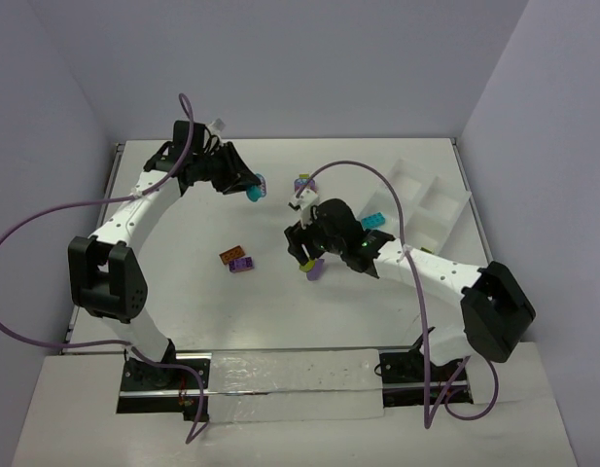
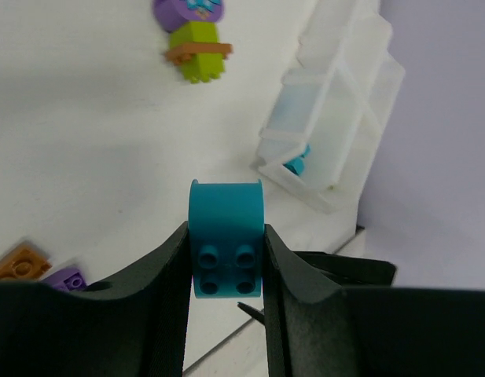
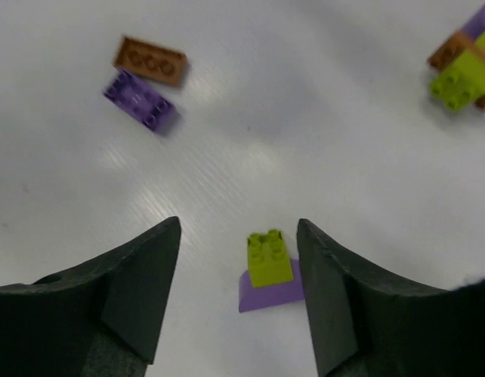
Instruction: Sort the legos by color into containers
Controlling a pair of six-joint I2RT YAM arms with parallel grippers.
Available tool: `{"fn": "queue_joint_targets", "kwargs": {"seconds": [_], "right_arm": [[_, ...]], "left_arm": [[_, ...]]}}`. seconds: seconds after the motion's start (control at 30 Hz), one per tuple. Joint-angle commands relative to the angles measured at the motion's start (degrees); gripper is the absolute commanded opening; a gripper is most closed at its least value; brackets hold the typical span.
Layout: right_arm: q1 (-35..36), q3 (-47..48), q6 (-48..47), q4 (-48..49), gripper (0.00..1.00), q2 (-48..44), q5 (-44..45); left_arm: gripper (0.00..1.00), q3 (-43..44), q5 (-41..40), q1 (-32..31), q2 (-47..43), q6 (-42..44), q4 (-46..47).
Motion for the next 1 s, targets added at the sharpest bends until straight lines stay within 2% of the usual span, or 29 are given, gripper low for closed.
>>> {"fn": "queue_joint_targets", "kwargs": {"seconds": [0.0, 0.1, 0.2, 0.3, 0.37, 0.53, 0.57, 0.67, 0.8, 0.97], "right_arm": [[-2.3, 10.1, 3.0, -0.4, 0.64, -3.8, -5.7], [-5.3, 17.0, 10.6, -4.0, 0.60, -2.4, -10.8], [-8.8, 23.6, 13.2, -10.0, 0.68, 1.1, -20.5], [-11.6, 24.4, 17.1, -8.2, 0.71, 2.1, -26.7], [-12.8, 23.9, 20.8, -4.9, 0.73, 2.5, -30.5], [-15.0, 20.5, 31.2, 6.4, 0.75, 2.8, -38.3], [-15.3, 19.7, 33.0, 10.8, 0.75, 2.6, -39.1], [-15.6, 18.4, 36.3, 15.4, 0.75, 4.1, -41.2], [-15.7, 19.3, 37.8, 17.9, 0.76, 6.6, -43.2], [-16.4, 18.1, 45.8, 28.2, 0.75, 9.1, -46.2]], "left_arm": [[0.00, -1.9, 13.5, 0.4, -4.2, 3.7, 8.9], [0.00, -3.8, 18.0, 0.7, -6.5, 3.2, 12.4], [0.00, -6.3, 21.2, 1.5, -9.0, 0.4, 18.9], [0.00, -8.0, 27.6, 2.6, -8.8, -3.7, 24.3], [0.00, -9.1, 30.3, 2.7, -8.3, -7.3, 28.4], [0.00, -15.1, 34.1, 3.2, -10.1, -17.2, 46.8], [0.00, -15.6, 34.7, 3.2, -10.1, -19.5, 48.7], [0.00, -16.6, 36.2, 3.2, -9.6, -23.5, 54.4], [0.00, -16.8, 36.8, 3.2, -9.5, -26.1, 58.2], [0.00, -16.5, 37.0, 3.2, -9.8, -25.9, 58.2]]}}
